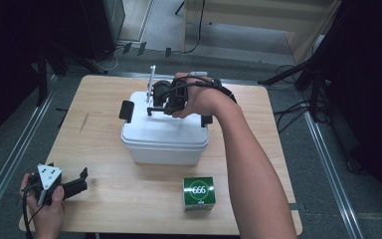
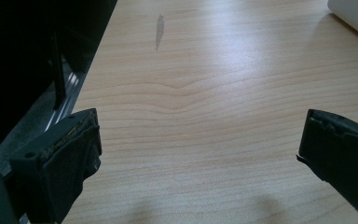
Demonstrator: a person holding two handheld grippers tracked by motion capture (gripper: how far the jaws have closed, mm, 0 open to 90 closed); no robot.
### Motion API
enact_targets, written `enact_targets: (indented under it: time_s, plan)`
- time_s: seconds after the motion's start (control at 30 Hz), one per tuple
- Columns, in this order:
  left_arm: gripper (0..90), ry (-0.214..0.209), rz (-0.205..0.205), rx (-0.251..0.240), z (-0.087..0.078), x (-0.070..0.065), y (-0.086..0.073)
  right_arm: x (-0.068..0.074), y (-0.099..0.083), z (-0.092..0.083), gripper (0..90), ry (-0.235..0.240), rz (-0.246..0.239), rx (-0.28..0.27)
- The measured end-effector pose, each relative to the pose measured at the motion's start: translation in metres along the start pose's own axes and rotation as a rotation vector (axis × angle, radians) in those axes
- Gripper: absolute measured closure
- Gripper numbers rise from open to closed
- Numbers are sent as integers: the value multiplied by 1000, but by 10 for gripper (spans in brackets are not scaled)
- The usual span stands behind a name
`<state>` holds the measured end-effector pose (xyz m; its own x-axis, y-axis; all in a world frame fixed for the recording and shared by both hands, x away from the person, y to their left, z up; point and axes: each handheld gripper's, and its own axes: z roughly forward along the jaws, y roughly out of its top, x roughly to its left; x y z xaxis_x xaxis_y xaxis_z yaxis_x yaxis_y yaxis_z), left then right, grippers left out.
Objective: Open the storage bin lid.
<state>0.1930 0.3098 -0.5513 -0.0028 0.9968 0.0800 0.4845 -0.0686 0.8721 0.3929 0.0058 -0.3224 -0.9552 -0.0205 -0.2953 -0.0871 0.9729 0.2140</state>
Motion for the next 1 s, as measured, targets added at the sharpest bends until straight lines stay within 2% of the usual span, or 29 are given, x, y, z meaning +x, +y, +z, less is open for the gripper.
enact_targets:
  time_s: [0.07,0.1,0.13,0.2,0.23,0.33,0.5,0.53,0.57,0.6,1.0]
  plan:
    - [0,2,-1,-2,0,0,0,-1,-1,-5,850,-4,-9,-9]
    - [0,2,-2,-3,0,0,0,0,-2,-9,851,-9,3,-5]
    - [0,2,-4,-3,0,0,0,-2,-3,-10,851,-13,-26,-21]
    - [0,5,-4,-4,0,0,0,-2,-6,-15,851,-17,0,-18]
    - [0,4,-5,-2,0,1,0,-3,-8,-16,851,-20,-12,-27]
    - [0,4,-9,-5,0,1,0,-2,-15,-21,851,-9,7,-22]
    - [0,4,-9,-6,0,1,0,-3,-27,-29,851,-13,5,-21]
    - [0,4,-9,-6,0,1,0,-4,-30,-30,851,-17,4,-22]
    - [0,3,-9,-6,0,1,0,-2,-34,-33,851,-23,24,-14]
    - [0,3,-10,-6,0,1,0,-3,-36,-34,851,-24,13,-23]
    - [0,0,-18,-3,0,1,0,0,-82,-48,851,-40,65,-1]
